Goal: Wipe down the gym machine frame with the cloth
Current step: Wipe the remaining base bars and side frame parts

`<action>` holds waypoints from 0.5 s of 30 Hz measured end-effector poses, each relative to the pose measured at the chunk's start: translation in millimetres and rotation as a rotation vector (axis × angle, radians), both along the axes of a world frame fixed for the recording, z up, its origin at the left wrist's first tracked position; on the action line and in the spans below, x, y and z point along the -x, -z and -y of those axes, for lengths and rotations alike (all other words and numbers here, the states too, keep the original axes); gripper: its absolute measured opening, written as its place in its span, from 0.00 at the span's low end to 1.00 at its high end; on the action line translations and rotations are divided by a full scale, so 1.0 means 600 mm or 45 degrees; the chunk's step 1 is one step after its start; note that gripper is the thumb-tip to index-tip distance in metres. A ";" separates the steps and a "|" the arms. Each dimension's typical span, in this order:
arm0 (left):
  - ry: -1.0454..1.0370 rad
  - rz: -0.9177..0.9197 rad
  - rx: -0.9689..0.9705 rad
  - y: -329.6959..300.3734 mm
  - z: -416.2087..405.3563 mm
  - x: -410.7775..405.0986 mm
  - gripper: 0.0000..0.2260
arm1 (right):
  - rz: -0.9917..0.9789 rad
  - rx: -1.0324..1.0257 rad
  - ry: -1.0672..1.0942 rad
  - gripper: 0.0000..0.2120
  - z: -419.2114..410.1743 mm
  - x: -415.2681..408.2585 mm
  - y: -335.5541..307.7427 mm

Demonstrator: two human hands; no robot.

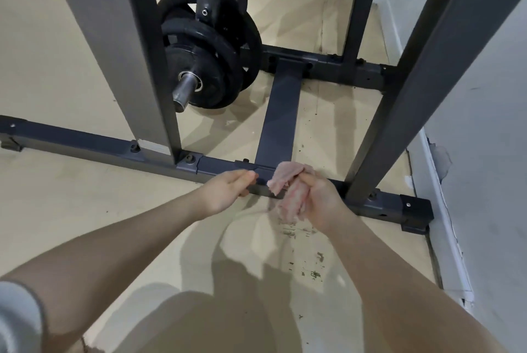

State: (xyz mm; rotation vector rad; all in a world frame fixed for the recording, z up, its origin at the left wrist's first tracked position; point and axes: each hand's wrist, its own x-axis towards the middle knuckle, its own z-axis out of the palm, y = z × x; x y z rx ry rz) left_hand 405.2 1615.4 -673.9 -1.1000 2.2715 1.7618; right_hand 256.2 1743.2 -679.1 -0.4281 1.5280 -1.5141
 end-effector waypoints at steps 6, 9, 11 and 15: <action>0.090 -0.134 -0.026 -0.033 0.044 -0.017 0.10 | -0.174 -0.033 -0.014 0.14 0.059 -0.035 -0.035; 0.014 -0.290 -0.071 -0.025 0.038 0.018 0.12 | -0.669 -0.095 0.101 0.13 0.041 -0.032 -0.065; -0.023 -0.400 -0.143 -0.015 0.025 0.058 0.10 | -1.040 -0.194 0.178 0.12 0.013 -0.004 -0.076; -0.016 -0.533 -0.282 -0.003 0.002 0.132 0.08 | -2.615 -0.577 -0.137 0.20 -0.036 0.081 -0.094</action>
